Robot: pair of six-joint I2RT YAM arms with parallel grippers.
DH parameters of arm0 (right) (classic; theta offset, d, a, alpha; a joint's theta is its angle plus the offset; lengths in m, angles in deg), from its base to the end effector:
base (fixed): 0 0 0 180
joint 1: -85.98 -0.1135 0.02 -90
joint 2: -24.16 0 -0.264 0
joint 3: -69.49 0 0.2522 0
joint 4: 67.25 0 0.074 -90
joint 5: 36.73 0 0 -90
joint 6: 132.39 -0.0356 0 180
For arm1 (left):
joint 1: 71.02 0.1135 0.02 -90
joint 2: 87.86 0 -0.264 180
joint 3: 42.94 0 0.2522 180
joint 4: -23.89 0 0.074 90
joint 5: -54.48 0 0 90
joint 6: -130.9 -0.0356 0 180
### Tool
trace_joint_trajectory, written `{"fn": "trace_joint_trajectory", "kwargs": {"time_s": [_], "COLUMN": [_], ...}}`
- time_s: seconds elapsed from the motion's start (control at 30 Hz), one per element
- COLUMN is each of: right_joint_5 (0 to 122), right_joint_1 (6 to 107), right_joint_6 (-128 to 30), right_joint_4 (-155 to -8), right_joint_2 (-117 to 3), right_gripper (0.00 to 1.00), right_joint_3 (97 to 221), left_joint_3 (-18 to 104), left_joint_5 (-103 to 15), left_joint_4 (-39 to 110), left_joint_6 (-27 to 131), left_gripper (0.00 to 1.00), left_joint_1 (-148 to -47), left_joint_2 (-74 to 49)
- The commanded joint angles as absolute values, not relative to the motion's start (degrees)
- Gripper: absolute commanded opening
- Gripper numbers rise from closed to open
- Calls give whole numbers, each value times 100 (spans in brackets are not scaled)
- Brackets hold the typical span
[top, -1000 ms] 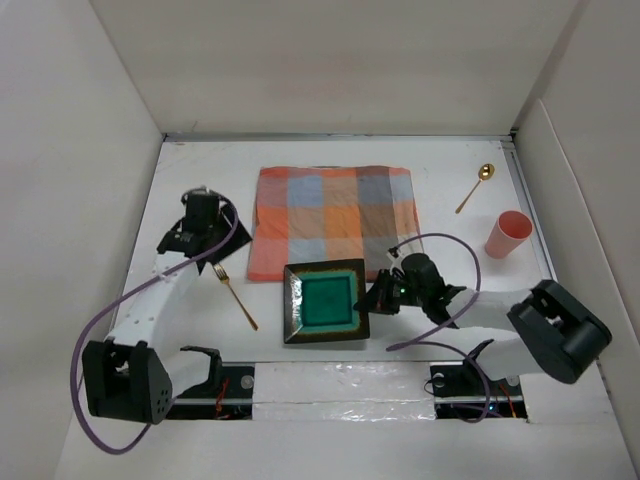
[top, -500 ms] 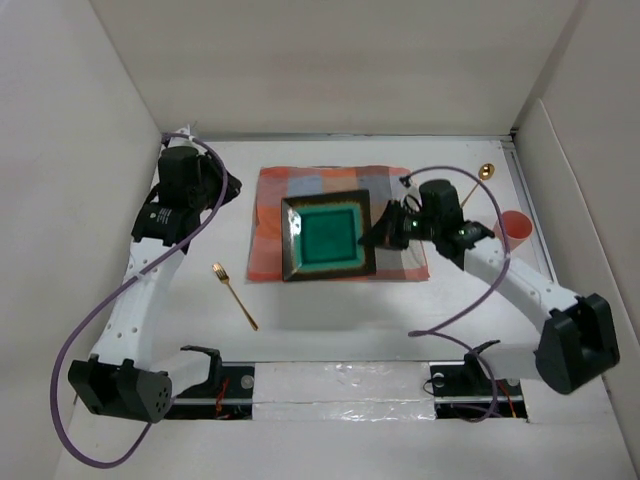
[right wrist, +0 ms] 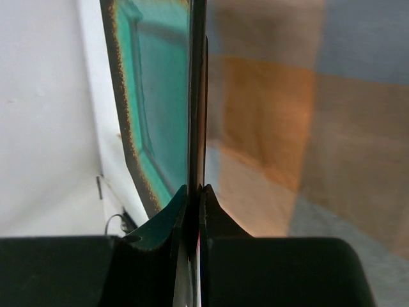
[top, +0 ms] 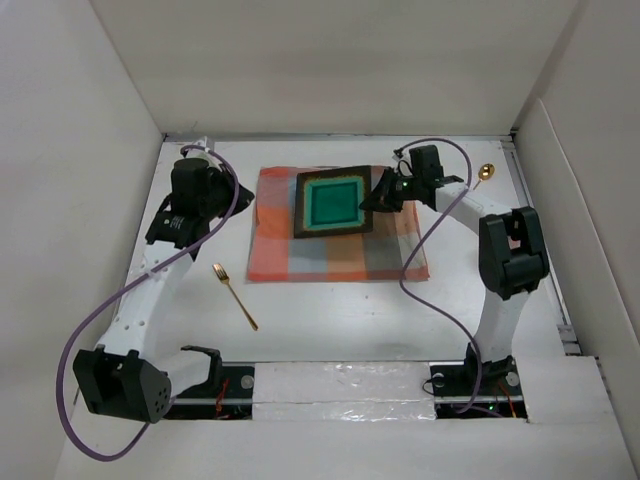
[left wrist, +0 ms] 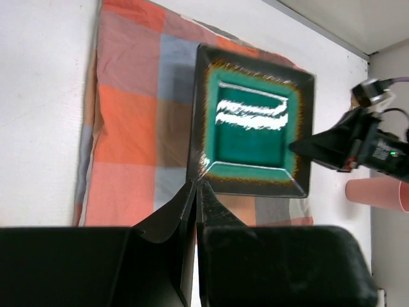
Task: Set the dinner table for one person
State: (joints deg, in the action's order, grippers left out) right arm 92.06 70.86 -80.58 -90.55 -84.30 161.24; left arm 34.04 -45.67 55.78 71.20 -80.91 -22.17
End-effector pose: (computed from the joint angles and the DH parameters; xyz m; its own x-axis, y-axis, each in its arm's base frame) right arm 0.4026 0.1319 0.2260 -0.8999 0.2560 -0.3530 -0.1401 0.5967 0.7901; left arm 0.2558 -0.0510 0.3651 -0.4666 -0.4228 -0.7769 0.1114 0.8433 -0.5258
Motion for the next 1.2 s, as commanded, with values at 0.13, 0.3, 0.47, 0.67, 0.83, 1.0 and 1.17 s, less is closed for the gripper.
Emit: {"fn": "trace_joint_trajectory", "kwargs": {"time_s": [0.13,0.3,0.47,0.67,0.83,1.0,1.17], "right_joint_5": [10135,10179,10091,10126,9942,9635,9011], "right_joint_1": [7164,7218,7218,7218,7218,7218,7165], "right_joint_6": [-7815,-7904,-7719,-7675,-7579,-7254,-6963], "right_joint_4": [-8541,-8198,-8461,-8410,-8628,-9260,-9665], "right_joint_2": [-8464,-8623,-8921,-8966,-9115,-9282,-9115], "right_gripper": [0,0,0,0,1,38,50], "right_joint_3": [16464,16244,16279,16095,16112,16217,16130], "left_joint_3": [3129,3094,3041,2962,2944,2936,2927], "left_joint_5": [-4791,-4835,-4791,-4774,-4774,-4783,-4791], "left_joint_4": [4996,4995,4987,4934,4917,4925,4890], "left_joint_6": [7271,7237,7201,7245,7245,7228,7228], "left_gripper": [0,0,0,0,0,0,0], "left_joint_1": [-8104,-8104,-8104,-8104,-8104,-8104,-8104], "left_joint_2": [-2159,-2019,-1913,-1886,-1825,-1746,-1728]}}
